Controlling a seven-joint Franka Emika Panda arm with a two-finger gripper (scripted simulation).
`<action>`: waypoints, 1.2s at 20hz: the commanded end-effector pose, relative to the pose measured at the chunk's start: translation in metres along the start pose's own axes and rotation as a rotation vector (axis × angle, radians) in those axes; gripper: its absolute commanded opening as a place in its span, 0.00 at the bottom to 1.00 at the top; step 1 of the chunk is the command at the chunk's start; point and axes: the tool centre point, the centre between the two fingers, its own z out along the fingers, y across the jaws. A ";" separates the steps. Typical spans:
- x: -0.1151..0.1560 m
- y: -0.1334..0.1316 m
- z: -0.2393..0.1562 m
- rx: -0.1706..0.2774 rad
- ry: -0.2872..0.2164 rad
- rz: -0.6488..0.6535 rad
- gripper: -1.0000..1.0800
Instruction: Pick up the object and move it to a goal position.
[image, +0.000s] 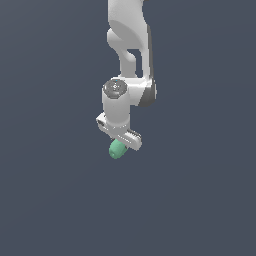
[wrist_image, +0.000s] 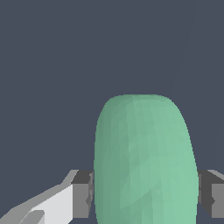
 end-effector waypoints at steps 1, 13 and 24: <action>0.005 -0.018 -0.006 0.000 0.000 0.000 0.00; 0.031 -0.100 -0.032 0.000 0.000 0.000 0.00; 0.044 -0.136 -0.044 0.000 0.000 0.000 0.00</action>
